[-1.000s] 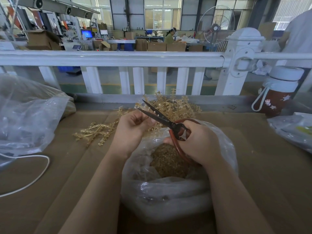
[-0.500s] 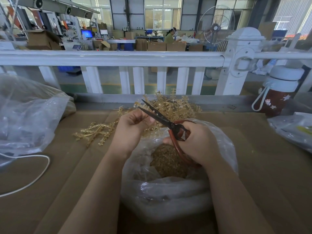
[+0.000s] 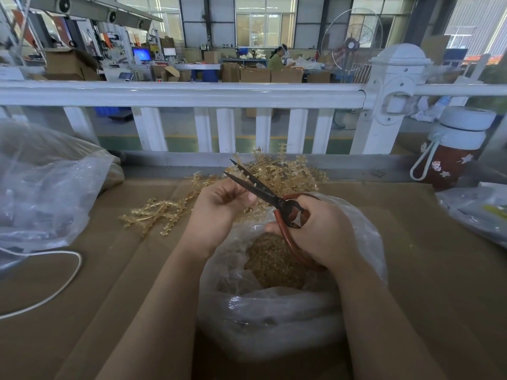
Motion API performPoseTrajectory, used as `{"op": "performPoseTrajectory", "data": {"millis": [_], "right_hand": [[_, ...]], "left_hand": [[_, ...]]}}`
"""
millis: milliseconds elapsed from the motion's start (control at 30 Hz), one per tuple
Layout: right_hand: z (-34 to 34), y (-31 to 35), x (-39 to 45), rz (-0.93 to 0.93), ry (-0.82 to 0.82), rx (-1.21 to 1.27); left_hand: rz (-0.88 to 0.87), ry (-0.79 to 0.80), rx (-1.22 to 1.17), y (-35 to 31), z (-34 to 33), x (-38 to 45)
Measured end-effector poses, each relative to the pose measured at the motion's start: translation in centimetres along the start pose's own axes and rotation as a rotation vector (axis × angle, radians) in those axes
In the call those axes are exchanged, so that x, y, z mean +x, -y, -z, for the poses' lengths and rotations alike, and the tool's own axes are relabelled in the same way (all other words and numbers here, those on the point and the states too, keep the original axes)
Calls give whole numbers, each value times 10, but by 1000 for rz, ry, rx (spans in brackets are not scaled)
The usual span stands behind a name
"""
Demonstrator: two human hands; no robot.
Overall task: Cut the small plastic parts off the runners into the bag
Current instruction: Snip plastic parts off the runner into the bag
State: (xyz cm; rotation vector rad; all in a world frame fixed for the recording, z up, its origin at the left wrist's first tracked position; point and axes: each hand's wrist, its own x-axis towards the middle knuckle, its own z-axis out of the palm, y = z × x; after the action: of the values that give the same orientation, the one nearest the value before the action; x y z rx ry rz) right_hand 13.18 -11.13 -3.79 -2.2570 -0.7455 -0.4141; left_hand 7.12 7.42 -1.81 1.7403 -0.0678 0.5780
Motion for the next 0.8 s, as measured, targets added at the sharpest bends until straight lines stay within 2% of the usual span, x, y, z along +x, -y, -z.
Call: {"op": "performPoseTrajectory", "data": {"millis": [600,733,800], "right_hand": [[-1,-4,0,-17,7,65],[-3,-6,1,-109,-5,210],[-3,-5,1,-164,-8,343]], "left_hand": [[67,-9,-141,0,0,0],[163,-82,-289,0,2,1],[183,-55,-286,0,1,2]]}}
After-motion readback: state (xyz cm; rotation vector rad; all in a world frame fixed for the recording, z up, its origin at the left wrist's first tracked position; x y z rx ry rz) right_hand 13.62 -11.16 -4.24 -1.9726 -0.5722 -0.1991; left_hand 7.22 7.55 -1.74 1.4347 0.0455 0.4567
